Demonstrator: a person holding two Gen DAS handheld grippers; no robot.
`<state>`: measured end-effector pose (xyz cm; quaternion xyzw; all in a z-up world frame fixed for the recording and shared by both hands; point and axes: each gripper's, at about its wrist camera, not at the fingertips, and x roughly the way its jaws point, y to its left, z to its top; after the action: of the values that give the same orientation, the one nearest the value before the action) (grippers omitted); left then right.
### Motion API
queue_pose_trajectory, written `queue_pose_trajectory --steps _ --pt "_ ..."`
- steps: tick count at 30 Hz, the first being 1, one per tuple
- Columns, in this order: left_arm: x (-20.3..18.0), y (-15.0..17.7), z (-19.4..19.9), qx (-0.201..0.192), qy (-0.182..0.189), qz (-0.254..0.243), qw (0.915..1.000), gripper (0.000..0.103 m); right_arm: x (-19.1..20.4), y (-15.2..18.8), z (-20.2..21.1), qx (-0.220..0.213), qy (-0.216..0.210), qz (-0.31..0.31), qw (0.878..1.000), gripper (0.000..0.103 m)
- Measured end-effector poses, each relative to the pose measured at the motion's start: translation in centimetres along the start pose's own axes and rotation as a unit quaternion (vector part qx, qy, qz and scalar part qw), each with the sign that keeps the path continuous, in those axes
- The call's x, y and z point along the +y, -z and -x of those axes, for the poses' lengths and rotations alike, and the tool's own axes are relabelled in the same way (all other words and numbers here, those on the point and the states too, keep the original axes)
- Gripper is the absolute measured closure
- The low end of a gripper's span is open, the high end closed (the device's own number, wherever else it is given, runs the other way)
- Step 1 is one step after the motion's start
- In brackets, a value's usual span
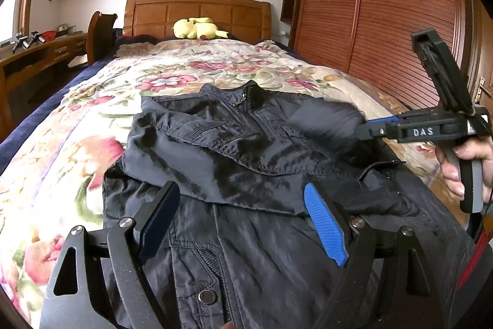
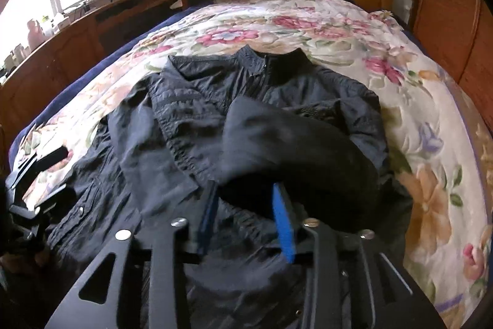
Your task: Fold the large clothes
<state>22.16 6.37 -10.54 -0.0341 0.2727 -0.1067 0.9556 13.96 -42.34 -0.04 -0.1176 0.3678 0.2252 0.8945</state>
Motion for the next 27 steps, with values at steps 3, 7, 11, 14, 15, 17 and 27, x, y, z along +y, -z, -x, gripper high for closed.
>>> queue_pose_trajectory --steps 3,7,11,14,15,17,27 --pt "0.0 0.0 0.0 0.000 0.000 0.000 1.0000 0.019 0.1 -0.2 1.0 -0.009 0.013 0.011 1.000 0.061" --pt "0.0 0.1 -0.1 0.003 -0.001 0.000 1.0000 0.019 -1.0 -0.3 1.9 -0.020 0.037 0.003 0.999 0.055" --pt "-0.2 0.2 -0.2 0.005 -0.004 -0.004 1.0000 0.019 -2.6 -0.9 0.1 -0.016 0.073 -0.009 0.997 0.049" --pt "-0.3 0.2 -0.4 0.007 -0.005 -0.005 1.0000 0.019 -3.8 -1.5 -1.7 -0.007 0.088 -0.028 0.996 0.048" --pt "-0.3 0.2 -0.4 0.007 -0.006 -0.006 0.9999 0.019 -4.3 -1.6 -2.3 -0.006 0.089 -0.038 0.995 0.047" --pt "-0.2 0.3 -0.5 0.009 -0.004 -0.006 0.9999 0.019 -5.0 -2.1 -3.6 0.001 0.087 -0.057 0.995 0.047" --pt "0.0 0.4 -0.8 0.016 -0.001 -0.003 0.9999 0.019 -5.8 -3.2 -9.8 0.050 0.052 -0.108 0.992 0.047"
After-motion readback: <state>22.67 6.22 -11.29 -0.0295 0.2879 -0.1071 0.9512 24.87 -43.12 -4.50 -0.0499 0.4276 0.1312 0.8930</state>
